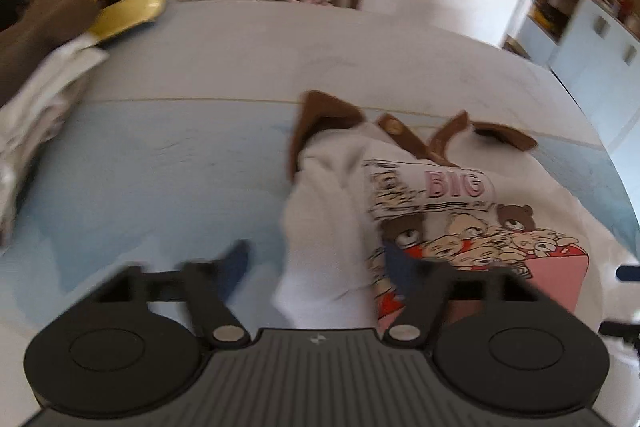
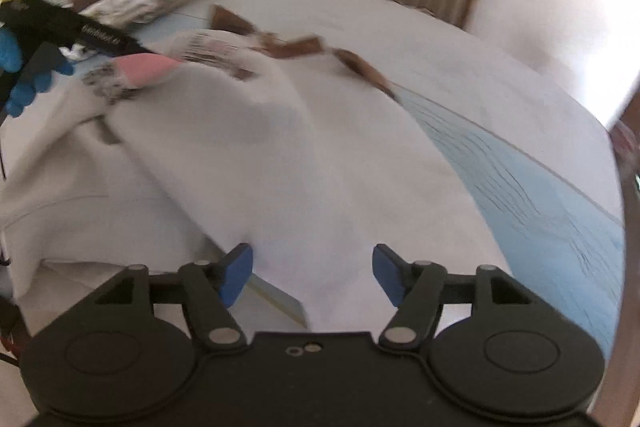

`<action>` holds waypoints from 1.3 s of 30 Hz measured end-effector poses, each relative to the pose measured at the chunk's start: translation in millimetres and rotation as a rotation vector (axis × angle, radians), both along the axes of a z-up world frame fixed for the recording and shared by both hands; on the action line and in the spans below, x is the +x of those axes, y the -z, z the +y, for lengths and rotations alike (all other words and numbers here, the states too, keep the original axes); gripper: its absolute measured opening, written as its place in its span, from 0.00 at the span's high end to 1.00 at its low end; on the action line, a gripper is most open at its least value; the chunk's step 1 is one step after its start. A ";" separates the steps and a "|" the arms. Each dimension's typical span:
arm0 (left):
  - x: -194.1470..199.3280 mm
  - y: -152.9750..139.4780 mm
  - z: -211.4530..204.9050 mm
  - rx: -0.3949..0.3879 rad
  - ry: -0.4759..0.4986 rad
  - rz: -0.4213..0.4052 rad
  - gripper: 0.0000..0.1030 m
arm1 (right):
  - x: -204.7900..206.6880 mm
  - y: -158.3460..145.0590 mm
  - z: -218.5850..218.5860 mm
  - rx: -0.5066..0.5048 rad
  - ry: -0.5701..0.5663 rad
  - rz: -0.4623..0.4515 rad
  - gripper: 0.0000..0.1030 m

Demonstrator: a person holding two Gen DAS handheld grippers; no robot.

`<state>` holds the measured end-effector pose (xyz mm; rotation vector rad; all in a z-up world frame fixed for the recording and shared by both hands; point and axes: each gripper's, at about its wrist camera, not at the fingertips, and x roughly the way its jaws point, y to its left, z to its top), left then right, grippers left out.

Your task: Fold clothes

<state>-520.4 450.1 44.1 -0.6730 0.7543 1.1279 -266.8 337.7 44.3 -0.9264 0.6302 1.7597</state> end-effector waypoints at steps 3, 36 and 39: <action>-13.9 0.9 -13.4 -0.026 -0.060 0.027 0.20 | -15.8 5.9 -2.0 0.019 -0.096 -0.024 0.00; 29.1 16.2 -104.0 -0.137 0.023 0.063 0.20 | 118.5 -3.7 60.1 0.085 0.139 -0.146 0.00; 27.0 18.7 -115.5 -0.182 0.033 0.056 0.20 | 123.7 -12.9 35.7 0.073 0.081 -0.110 0.00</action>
